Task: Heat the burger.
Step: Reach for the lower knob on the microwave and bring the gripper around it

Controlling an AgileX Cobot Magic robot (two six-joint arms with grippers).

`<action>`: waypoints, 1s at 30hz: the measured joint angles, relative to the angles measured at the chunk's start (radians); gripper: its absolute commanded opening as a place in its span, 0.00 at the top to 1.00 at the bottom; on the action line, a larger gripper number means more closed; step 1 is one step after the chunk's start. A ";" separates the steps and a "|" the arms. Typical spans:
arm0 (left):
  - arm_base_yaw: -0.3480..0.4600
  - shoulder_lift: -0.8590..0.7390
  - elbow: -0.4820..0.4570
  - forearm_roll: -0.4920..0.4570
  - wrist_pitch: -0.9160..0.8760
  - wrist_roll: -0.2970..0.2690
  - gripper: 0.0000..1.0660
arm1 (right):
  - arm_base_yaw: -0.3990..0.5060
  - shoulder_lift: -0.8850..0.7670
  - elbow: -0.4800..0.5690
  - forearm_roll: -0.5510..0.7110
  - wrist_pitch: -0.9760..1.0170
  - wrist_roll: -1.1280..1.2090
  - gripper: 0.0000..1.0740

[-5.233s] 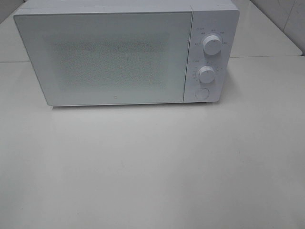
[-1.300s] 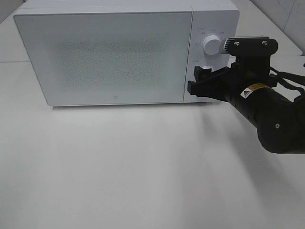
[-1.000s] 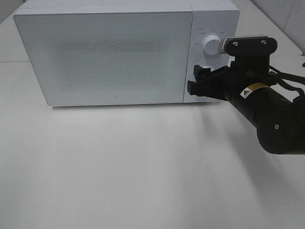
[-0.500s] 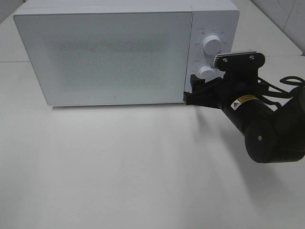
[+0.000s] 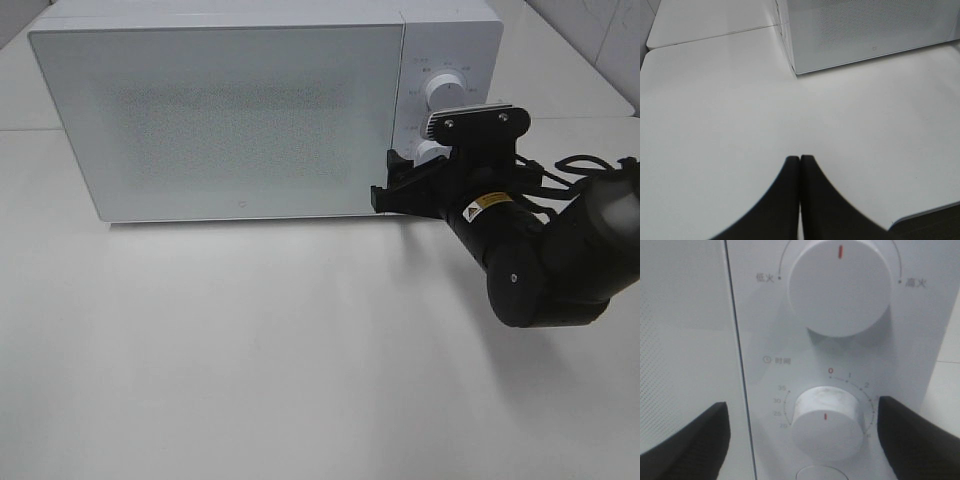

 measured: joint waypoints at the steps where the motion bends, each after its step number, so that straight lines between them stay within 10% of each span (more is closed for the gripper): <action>1: 0.000 0.000 0.000 0.000 0.000 0.000 1.00 | 0.000 0.006 0.000 0.000 -0.001 -0.003 0.29; 30: 0.000 0.000 0.000 0.000 0.000 0.000 1.00 | 0.000 0.035 -0.006 0.027 -0.008 -0.015 0.39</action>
